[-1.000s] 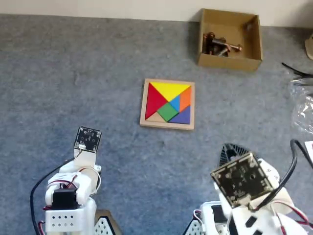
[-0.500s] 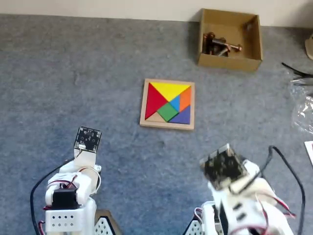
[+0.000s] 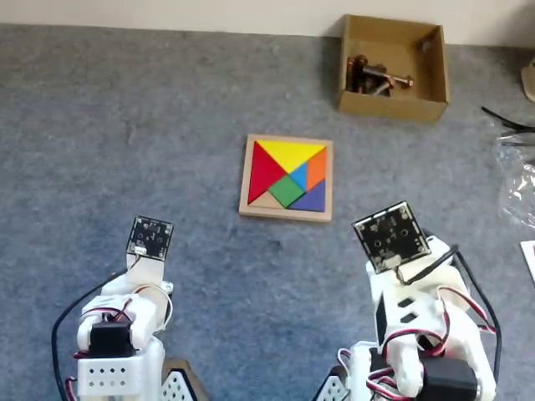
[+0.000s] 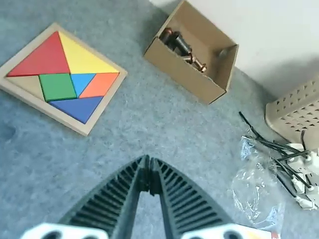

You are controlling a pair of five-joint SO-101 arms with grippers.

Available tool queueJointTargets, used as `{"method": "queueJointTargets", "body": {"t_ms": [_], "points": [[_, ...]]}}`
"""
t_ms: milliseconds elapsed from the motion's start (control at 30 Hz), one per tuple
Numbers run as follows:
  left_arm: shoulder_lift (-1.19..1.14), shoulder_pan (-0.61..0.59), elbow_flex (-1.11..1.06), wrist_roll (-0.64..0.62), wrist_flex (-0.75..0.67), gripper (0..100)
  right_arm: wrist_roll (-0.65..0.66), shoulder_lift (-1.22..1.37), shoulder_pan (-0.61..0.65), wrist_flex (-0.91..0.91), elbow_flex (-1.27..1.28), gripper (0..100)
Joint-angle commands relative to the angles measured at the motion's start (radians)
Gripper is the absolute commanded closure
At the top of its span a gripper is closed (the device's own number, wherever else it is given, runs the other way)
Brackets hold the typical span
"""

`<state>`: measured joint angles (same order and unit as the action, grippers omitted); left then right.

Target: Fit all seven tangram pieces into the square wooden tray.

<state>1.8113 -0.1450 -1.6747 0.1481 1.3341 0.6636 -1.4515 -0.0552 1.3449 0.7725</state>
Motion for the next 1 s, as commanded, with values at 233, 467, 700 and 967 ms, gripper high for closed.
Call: {"method": "queueJointTargets", "body": {"t_ms": [233,467,700,967], "points": [[0.004,-0.013,-0.021,-0.009,0.005,99,-0.107,0.308,-0.012,-0.085,-0.007,99.3],[0.004,-0.013,-0.021,-0.009,0.005,99,-0.127,0.403,-0.012,-0.085,0.051,99.3],[0.004,-0.013,-0.021,-0.009,0.005,99,-0.121,0.263,0.051,-0.09,0.269,99.3],[0.004,-0.013,-0.021,-0.009,0.005,99,-0.106,0.084,0.091,-0.09,0.404,99.3]]}}
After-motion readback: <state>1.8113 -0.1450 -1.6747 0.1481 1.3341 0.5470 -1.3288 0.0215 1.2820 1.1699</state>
